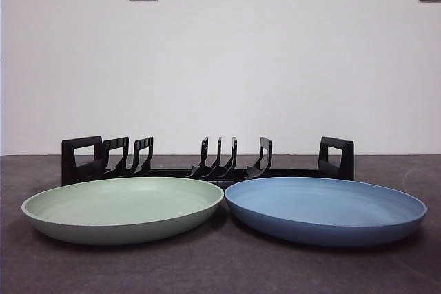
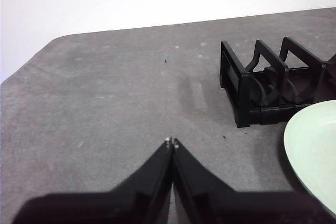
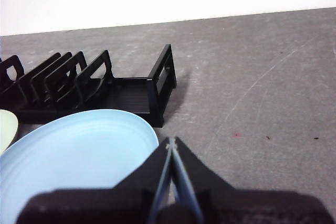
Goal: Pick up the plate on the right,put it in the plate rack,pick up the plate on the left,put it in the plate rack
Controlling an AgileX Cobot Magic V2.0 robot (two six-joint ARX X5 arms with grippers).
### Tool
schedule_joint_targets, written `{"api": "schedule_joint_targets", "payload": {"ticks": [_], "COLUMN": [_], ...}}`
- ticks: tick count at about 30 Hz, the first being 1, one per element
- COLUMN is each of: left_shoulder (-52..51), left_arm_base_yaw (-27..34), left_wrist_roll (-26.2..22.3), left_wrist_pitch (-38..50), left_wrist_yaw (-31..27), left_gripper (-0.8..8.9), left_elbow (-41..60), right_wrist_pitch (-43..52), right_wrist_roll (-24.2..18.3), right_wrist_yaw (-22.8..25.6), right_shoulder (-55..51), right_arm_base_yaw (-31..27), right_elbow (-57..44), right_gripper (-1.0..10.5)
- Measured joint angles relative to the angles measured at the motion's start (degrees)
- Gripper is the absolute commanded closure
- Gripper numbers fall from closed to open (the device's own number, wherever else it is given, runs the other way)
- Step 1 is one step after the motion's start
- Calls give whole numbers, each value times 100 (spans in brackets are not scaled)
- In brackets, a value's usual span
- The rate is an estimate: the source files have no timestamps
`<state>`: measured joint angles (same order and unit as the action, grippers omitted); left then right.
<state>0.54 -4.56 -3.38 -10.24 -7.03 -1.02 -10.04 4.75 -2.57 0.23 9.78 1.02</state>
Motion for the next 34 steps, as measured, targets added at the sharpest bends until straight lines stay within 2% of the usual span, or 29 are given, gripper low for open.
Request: {"api": "schedule_joint_targets", "payload": {"ticks": [4,7,12,16,18,23,30,34], "left_shoulder": [0,0,0,0,0,28,584,1187], "left_arm_base_yaw": [0,0,0,0,0,0,0,0], "left_wrist_roll": [2,140,909,1451,1637,2006,2085,2050], "left_wrist_pitch": [0,0,2,63,63,-330,-459,-525], "left_wrist_yaw": [2,57,623,1056,1252,1322,1362,1578], "left_gripper": [817,817,817,820,820,820,820,820], "left_elbow": [0,0,0,0,0,-199,-1054,-1567], "right_wrist_pitch": [-2,0,0,-7,-74,-457,-457,-538], "right_wrist_roll": [190,590,1637,2063,2153,2227,2229,1958], "right_wrist_yaw": [-7,-7,-22,-26,-26,-37,-39,-42], "right_shoulder": [0,0,0,0,11,334,1357,2107], "right_arm_base_yaw": [0,0,0,0,0,0,0,0], "right_elbow": [0,0,0,2,31,411,1290,1853], "right_gripper": [945,945,946,955,958,958,958,958]}}
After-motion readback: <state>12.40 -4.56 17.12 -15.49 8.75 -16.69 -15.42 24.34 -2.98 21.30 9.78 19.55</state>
